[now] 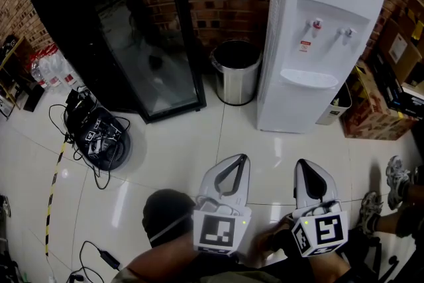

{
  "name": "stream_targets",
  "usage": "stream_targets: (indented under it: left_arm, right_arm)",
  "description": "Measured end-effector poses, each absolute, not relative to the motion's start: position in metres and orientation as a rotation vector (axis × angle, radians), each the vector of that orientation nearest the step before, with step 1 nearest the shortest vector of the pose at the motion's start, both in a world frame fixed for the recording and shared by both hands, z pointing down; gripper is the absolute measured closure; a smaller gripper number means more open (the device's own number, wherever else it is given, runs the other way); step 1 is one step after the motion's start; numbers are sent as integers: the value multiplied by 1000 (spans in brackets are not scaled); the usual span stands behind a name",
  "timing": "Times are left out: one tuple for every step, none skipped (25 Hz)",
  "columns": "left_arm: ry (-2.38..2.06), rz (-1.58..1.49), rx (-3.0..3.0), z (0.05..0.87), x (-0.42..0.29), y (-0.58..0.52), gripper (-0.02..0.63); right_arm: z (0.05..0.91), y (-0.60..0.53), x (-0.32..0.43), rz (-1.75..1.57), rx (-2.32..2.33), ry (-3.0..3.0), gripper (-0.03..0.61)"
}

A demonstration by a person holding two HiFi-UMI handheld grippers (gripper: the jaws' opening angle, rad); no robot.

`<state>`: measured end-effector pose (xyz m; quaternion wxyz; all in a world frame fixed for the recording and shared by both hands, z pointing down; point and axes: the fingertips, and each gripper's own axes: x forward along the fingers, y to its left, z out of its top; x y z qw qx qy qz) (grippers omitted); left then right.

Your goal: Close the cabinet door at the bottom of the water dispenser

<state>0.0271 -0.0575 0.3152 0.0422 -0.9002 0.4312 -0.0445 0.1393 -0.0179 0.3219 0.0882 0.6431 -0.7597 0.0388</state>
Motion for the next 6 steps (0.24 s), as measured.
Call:
stream_targets:
  left_arm:
    - [1319,-137,-2755,316,27,-57,614]
    - [1318,-140,-2755,316,28,-57,614]
    - [1316,-144,-2755,317,28,-57,614]
    - [1315,-147,-2756,317,29,-57,614]
    - [1314,-149,-2756,317,29,-58,614]
    - [1313,-150,-2758,317,29,-58,614]
  right_arm:
    - [322,-18,139,115,1913,-2262,578]
    - [322,-18,139,115,1913,-2262,578]
    - [323,-18,140,115,1913,-2262,578]
    - [323,-18,140,115,1913,-2262,578]
    - [323,-19,140,115,1913,-2262,578]
    - [324,-19,141,116,1914,-2261,578]
